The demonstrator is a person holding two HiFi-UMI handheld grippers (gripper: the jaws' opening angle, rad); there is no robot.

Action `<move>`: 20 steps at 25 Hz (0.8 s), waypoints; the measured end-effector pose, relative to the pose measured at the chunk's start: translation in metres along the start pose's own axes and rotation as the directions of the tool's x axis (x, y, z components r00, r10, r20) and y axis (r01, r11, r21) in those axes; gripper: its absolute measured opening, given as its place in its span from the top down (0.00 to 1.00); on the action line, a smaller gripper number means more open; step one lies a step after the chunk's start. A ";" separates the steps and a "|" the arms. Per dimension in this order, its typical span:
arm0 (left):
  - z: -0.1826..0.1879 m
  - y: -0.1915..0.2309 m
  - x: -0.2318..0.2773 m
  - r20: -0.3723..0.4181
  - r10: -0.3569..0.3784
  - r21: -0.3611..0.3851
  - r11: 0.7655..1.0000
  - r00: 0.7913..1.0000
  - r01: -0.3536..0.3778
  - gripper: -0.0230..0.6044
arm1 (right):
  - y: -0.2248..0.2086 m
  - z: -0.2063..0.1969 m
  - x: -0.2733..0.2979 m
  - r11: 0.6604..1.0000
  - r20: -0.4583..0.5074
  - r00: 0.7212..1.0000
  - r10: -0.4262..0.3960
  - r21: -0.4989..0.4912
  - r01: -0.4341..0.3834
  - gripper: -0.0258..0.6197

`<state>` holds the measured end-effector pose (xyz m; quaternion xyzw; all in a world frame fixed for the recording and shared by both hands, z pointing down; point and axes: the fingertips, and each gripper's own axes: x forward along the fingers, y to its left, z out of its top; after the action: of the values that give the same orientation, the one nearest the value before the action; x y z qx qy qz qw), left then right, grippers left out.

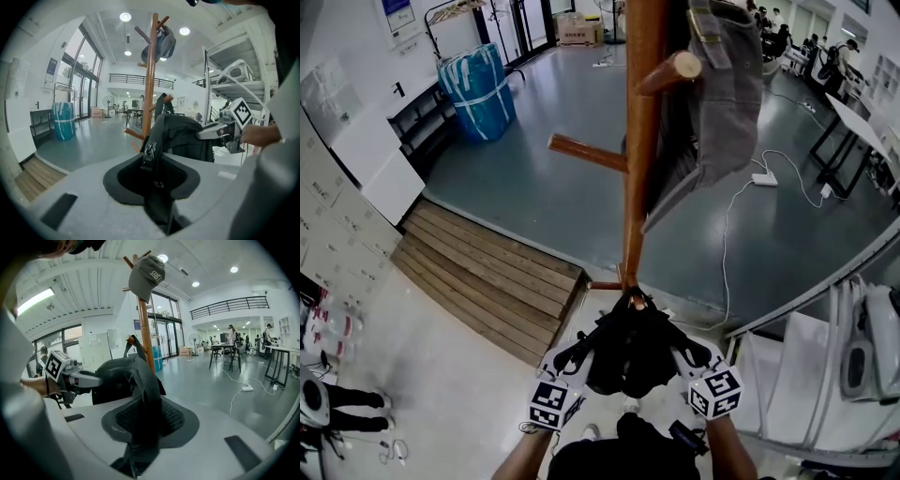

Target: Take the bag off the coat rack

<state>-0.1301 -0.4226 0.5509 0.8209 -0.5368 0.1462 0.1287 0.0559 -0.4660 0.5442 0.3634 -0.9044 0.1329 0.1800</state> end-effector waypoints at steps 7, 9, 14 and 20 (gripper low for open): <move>-0.003 -0.008 -0.011 0.011 -0.035 0.005 0.999 0.999 0.035 0.81 | 0.012 -0.004 -0.014 1.000 0.009 1.000 -0.026 0.005 0.026 0.82; -0.004 -0.009 -0.015 0.014 -0.044 0.007 0.999 0.999 0.044 0.81 | 0.017 -0.006 -0.017 0.999 0.011 0.999 -0.034 0.008 0.034 0.82; 0.001 -0.008 -0.028 0.027 -0.067 0.018 0.998 0.997 0.066 0.81 | 0.031 -0.001 -0.026 0.998 0.021 0.998 -0.054 0.018 0.053 0.82; 0.003 -0.014 -0.039 0.043 -0.087 0.032 0.996 0.995 0.085 0.81 | 0.044 -0.003 -0.040 0.997 0.038 0.996 -0.075 0.024 0.074 0.82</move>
<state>-0.1321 -0.3851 0.5325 0.8482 -0.5014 0.1303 0.1104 0.0526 -0.4100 0.5249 0.4014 -0.8919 0.1293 0.1632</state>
